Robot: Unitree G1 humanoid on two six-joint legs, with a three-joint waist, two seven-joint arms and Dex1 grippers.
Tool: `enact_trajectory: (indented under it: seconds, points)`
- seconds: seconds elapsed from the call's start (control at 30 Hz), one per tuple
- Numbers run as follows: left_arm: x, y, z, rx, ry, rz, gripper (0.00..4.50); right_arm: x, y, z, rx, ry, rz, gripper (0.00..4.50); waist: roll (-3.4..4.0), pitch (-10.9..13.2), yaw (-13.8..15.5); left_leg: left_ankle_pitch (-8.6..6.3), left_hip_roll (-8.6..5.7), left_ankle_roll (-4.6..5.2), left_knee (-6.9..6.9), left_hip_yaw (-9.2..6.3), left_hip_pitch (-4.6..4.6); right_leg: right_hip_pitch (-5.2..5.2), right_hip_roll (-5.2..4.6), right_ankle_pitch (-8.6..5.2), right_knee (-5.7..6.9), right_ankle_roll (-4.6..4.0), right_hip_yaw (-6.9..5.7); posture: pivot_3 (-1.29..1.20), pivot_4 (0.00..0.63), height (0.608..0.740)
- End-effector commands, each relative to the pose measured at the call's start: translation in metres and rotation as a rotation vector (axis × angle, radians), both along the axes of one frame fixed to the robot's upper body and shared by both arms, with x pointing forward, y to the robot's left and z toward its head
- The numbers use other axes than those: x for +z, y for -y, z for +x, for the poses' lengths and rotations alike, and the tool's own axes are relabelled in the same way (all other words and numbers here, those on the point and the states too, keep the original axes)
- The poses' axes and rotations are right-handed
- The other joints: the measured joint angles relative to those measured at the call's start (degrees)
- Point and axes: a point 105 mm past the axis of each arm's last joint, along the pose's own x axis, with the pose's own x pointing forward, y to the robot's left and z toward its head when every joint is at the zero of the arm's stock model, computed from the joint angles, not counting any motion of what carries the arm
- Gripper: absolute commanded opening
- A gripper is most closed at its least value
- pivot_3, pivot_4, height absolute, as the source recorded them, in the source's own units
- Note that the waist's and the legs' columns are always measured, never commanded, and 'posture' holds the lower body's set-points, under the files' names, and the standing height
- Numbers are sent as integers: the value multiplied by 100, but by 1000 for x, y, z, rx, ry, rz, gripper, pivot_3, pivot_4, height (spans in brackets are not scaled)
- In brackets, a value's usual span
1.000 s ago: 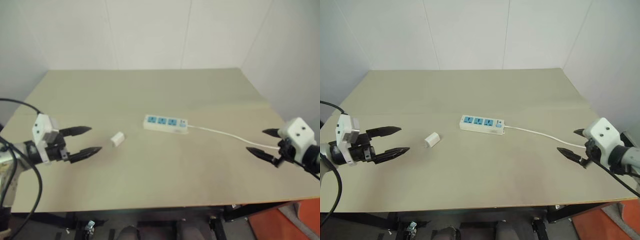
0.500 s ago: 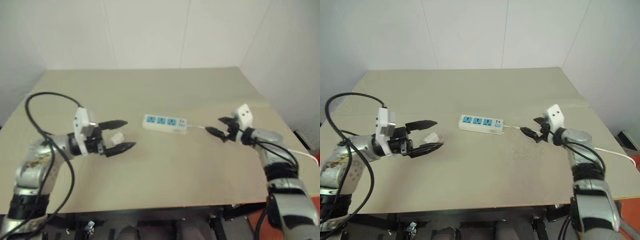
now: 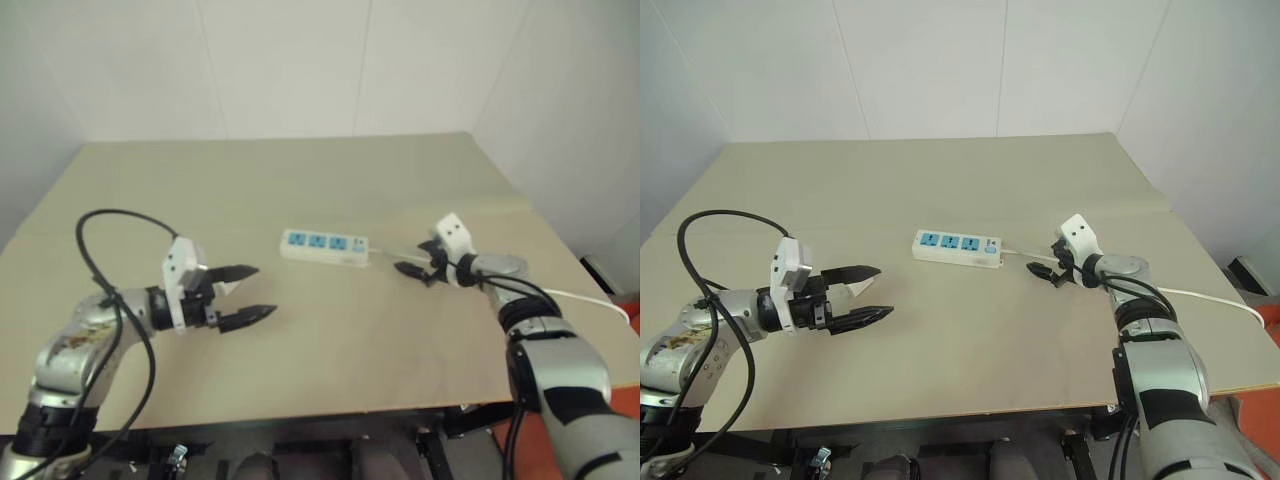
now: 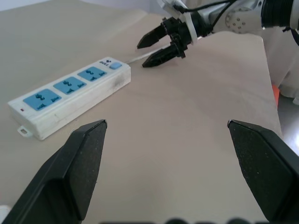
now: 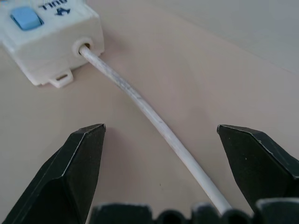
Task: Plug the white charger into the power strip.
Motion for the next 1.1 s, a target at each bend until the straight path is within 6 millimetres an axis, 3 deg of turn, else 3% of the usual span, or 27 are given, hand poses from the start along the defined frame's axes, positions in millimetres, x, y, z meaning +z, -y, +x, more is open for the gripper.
enact_trajectory:
  seconds: [0.03, 0.13, 0.47, 0.53, 0.87, 0.97, 1.1]
  points:
    - [6, 6, -1, -24, 40, 10, 4500, 5, 1, 3, -9, -38, -29, 4482, 0, 0, 7, 0, 0, 0, 0, 0, -2, -1, 0, 0, -1, 0, -1, 0, 150, 740]
    - [7, 9, -1, -32, 42, -3, 4500, 3, -1, 2, -12, -88, -15, 3934, 0, 0, 22, 0, 0, 0, 0, -1, -5, -2, 0, 0, -2, 0, -2, 0, 150, 740]
    - [4, 9, 1, -22, 49, 6, 4500, 7, 1, 3, -2, -80, -61, 536, 0, 0, 15, 0, 1, 0, 0, -1, 0, 0, 0, 0, 0, 0, -1, 0, 150, 740]
    - [3, 9, 2, -22, 51, 7, 4500, 7, 2, 2, 5, -68, -87, 36, 0, 0, 16, 0, 0, 0, 0, -1, 1, 0, 1, 0, 1, 0, -1, 0, 150, 740]
    - [4, 8, 7, -27, 81, 17, 4500, 22, -9, -14, 247, 55, -153, 15, 1, 0, 19, 0, 0, 0, 0, -2, -4, -1, 0, 0, -1, 0, -2, 0, 150, 740]
    - [2, 12, 8, -38, 86, 33, 4500, 23, -14, -32, 333, 90, -179, 15, 1, 1, 36, 0, 0, 0, -1, -4, -4, -1, 0, 0, -1, 1, -4, 0, 150, 740]
    - [0, 12, 9, -41, 86, 45, 4500, 22, -12, -61, 311, 132, -207, 15, 2, 1, 52, 0, 0, 0, 0, -6, -10, -5, -1, -1, 2, 3, -4, 0, 150, 740]
